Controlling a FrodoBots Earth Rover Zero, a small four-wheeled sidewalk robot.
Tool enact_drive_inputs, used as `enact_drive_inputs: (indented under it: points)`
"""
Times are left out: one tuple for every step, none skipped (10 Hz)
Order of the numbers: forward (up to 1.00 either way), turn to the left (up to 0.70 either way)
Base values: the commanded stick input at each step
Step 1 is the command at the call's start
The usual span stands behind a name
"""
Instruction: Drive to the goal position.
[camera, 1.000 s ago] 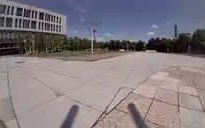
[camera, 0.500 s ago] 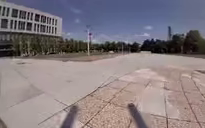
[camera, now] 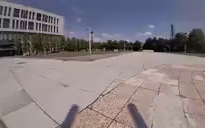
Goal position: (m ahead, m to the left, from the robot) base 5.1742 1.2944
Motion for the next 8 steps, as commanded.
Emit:
enact_drive_inputs:
  points:
    - [0.70,0.00]
    - [0.70,0.00]
    - [0.70,0.00]
    - [0.70,0.00]
    - [0.70,0.00]
    - [0.70,0.00]
    - [0.70,0.00]
    - [0.70,0.00]
